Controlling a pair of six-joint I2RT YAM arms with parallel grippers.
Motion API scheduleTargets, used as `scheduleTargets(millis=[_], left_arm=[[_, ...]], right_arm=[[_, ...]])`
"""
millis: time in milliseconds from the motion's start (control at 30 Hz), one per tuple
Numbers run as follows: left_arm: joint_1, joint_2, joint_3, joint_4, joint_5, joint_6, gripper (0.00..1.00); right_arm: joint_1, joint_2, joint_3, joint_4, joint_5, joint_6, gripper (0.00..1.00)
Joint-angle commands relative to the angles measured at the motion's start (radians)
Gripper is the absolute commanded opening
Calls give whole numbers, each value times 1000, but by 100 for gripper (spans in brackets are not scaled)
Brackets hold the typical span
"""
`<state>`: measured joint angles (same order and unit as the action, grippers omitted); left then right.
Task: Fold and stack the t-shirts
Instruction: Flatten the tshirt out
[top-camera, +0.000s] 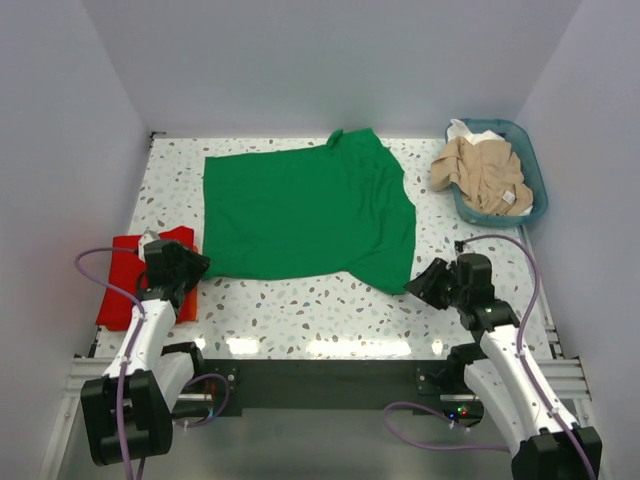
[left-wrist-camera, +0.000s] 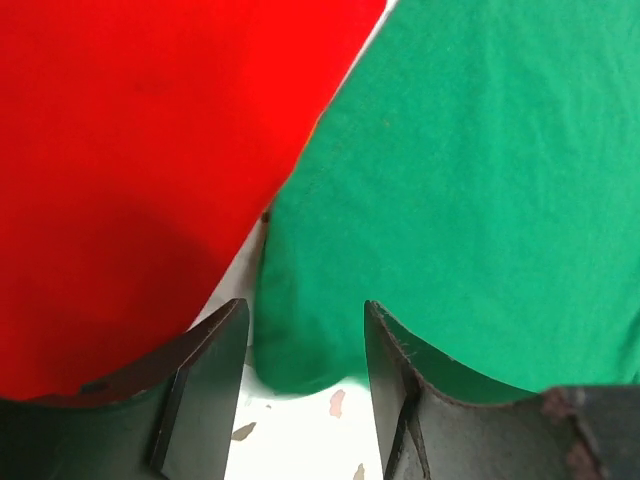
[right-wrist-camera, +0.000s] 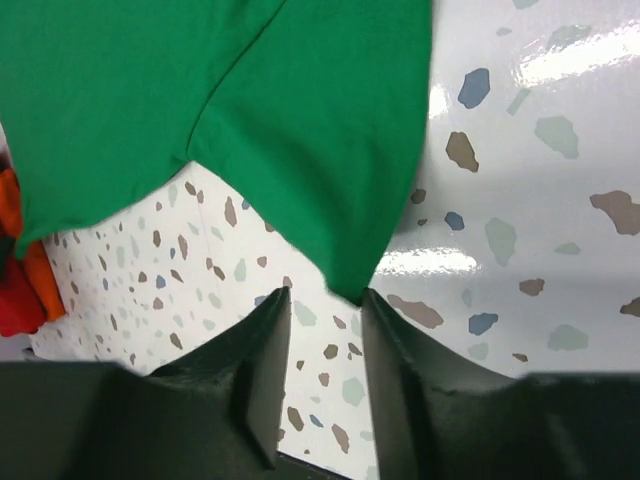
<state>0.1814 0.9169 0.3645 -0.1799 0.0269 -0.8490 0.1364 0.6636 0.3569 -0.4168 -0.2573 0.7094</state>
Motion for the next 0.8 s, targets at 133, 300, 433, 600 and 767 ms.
scheduleTargets(millis=[133,300,433,600,767], left_arm=[[3,-32,27,-32,-24,24,56],[0,-3,28,-14,-33,24,54],[-11,31,39,11,-33,24,50],[-33,59,59,14,-1,33,47],[-48,86,76,23,14,31,45]], right_arm=[[-4,34,126,-51,44,-16,50],[-6,313,256,96,199,-74,55],[-6,595,443,210,277,-132,55],[-6,901,709,236,279,-165,50],[-8,1148,881,238,231,-120,41]])
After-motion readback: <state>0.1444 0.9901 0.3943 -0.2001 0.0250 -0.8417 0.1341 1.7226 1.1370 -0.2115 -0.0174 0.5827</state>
